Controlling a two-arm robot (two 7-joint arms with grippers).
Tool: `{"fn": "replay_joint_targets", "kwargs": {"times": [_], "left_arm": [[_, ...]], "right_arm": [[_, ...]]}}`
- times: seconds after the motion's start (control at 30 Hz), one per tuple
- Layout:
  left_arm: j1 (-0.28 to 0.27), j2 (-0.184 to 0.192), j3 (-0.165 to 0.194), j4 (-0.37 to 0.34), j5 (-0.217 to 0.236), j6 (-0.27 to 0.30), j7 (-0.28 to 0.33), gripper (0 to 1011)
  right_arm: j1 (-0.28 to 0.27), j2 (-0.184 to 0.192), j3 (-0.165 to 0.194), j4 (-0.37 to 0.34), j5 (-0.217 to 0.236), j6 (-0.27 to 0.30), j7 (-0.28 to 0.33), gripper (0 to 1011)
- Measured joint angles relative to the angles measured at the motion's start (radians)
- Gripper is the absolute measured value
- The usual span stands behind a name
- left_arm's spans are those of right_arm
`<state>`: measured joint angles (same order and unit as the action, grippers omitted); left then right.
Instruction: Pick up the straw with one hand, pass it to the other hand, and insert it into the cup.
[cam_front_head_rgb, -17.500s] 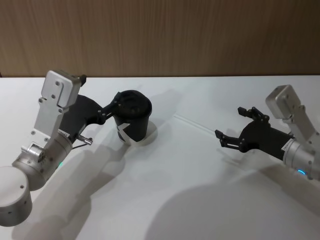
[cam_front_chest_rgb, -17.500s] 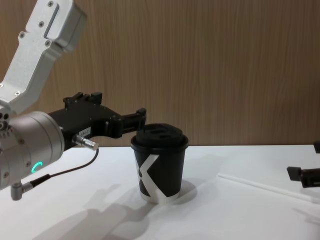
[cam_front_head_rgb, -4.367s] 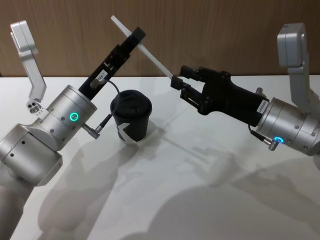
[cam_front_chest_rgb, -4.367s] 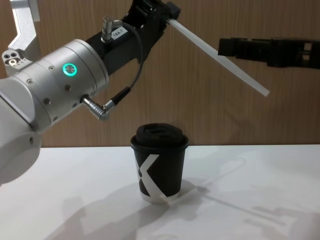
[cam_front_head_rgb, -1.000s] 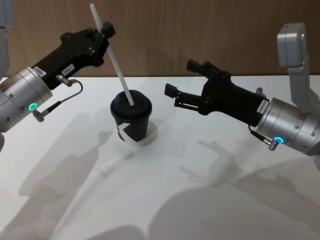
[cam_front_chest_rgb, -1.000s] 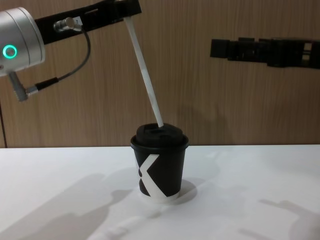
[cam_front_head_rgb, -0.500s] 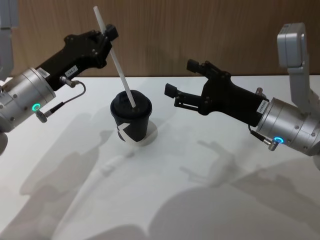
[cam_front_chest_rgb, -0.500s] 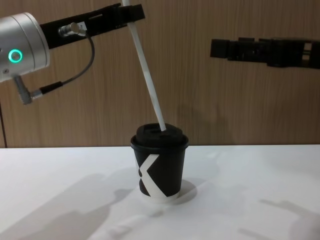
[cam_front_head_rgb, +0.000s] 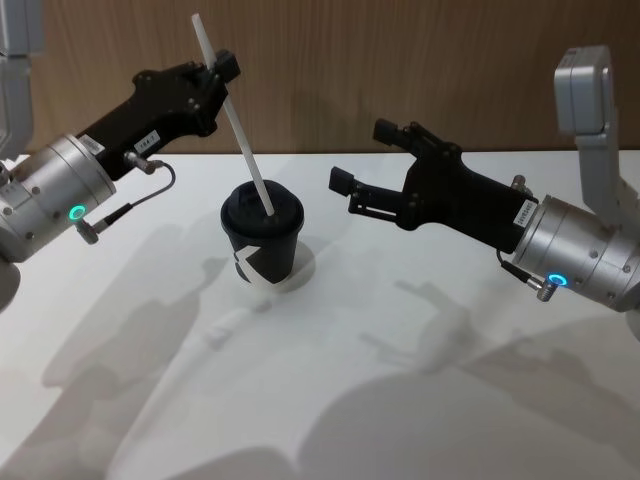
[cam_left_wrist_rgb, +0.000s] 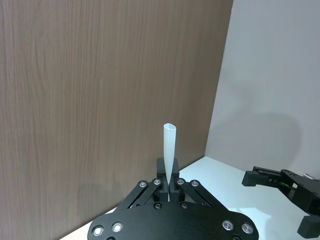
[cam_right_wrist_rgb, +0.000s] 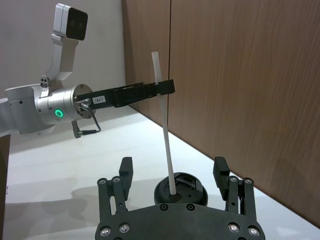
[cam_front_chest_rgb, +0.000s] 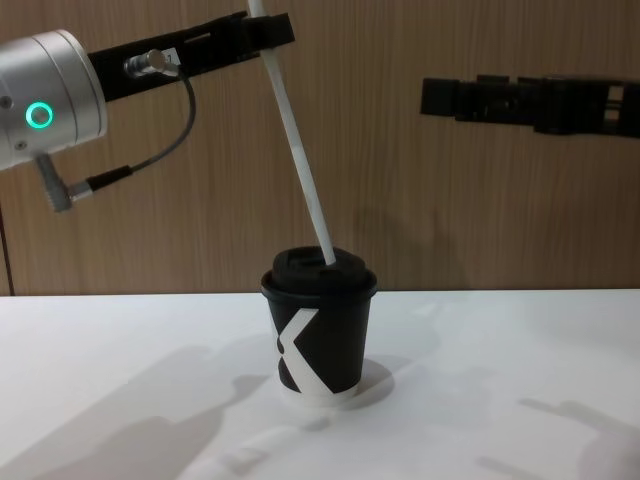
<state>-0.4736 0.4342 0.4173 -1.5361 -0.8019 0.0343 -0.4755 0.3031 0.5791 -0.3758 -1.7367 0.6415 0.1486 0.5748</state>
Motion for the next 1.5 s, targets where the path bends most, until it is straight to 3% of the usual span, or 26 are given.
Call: {"fn": "replay_joint_targets", "kwargs": {"times": [1.33, 1.43, 1.5], "left_arm": [[-0.028, -0.029, 0.04, 0.087, 0.048, 0.008, -0.022, 12], [-0.028, -0.031, 0.041, 0.094, 0.052, 0.006, -0.022, 34], [-0.026, -0.034, 0.041, 0.1, 0.056, 0.002, -0.022, 111]], "right_arm": [[0.0, 0.0, 0.0, 0.0, 0.0, 0.0, 0.0, 1001], [0.0, 0.0, 0.0, 0.0, 0.0, 0.0, 0.0, 1001], [0.0, 0.0, 0.0, 0.0, 0.0, 0.0, 0.0, 1001]]}}
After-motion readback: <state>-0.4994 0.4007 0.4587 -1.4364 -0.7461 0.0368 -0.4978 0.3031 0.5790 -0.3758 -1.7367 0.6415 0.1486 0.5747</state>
